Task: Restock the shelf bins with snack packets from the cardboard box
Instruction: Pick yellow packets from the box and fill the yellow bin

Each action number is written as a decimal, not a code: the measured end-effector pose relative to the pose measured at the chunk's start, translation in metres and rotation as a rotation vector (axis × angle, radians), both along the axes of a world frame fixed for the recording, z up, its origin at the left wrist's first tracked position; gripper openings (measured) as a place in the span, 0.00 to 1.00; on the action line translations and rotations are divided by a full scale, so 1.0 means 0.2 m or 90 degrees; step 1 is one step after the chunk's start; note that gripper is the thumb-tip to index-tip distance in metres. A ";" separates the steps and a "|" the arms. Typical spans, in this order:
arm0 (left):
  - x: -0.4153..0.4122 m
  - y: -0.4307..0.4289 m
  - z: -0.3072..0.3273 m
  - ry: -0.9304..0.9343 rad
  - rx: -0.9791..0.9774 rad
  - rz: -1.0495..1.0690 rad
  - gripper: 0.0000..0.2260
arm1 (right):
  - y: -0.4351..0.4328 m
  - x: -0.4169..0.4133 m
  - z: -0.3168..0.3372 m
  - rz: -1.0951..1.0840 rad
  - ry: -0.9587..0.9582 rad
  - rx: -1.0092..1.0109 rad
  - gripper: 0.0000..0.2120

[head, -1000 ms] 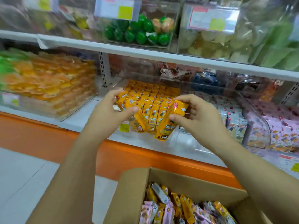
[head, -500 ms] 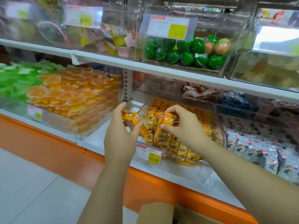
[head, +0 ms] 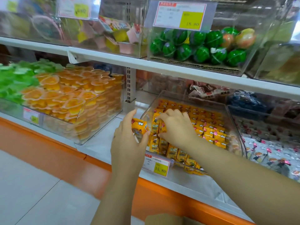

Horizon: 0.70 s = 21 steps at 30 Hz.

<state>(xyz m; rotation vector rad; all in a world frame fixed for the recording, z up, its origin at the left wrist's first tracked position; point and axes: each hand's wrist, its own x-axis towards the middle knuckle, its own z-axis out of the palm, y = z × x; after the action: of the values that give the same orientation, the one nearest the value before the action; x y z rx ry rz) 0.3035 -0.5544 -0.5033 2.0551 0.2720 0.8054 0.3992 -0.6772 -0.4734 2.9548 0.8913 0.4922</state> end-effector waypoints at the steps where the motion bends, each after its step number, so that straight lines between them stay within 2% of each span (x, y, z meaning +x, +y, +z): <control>1: 0.00 0.00 0.00 -0.002 -0.005 -0.001 0.27 | 0.01 0.00 0.00 0.046 -0.025 -0.019 0.21; 4: 0.00 0.00 0.01 -0.033 -0.029 0.001 0.27 | 0.03 -0.02 0.01 0.179 -0.020 -0.146 0.17; 8: -0.03 0.00 0.05 -0.086 -0.088 0.009 0.26 | 0.01 0.00 -0.03 0.235 0.021 -0.339 0.21; 10: -0.03 0.00 0.07 -0.112 -0.107 0.015 0.27 | 0.00 0.01 -0.07 0.296 -0.003 -0.339 0.21; 13: -0.05 0.00 0.09 -0.137 -0.107 0.019 0.26 | 0.00 0.02 -0.12 0.388 -0.129 -0.318 0.15; 19: -0.07 -0.01 0.11 -0.173 -0.102 0.043 0.26 | 0.00 0.05 -0.15 0.456 -0.168 -0.270 0.09; 21: -0.08 -0.02 0.12 -0.197 -0.107 0.056 0.26 | -0.01 0.04 -0.13 0.460 -0.164 -0.239 0.10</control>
<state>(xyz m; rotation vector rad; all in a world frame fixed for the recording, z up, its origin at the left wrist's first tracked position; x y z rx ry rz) 0.2869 -0.5576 -0.4784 1.7429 0.2486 1.1011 0.4081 -0.6801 -0.4984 2.1116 1.7670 0.6073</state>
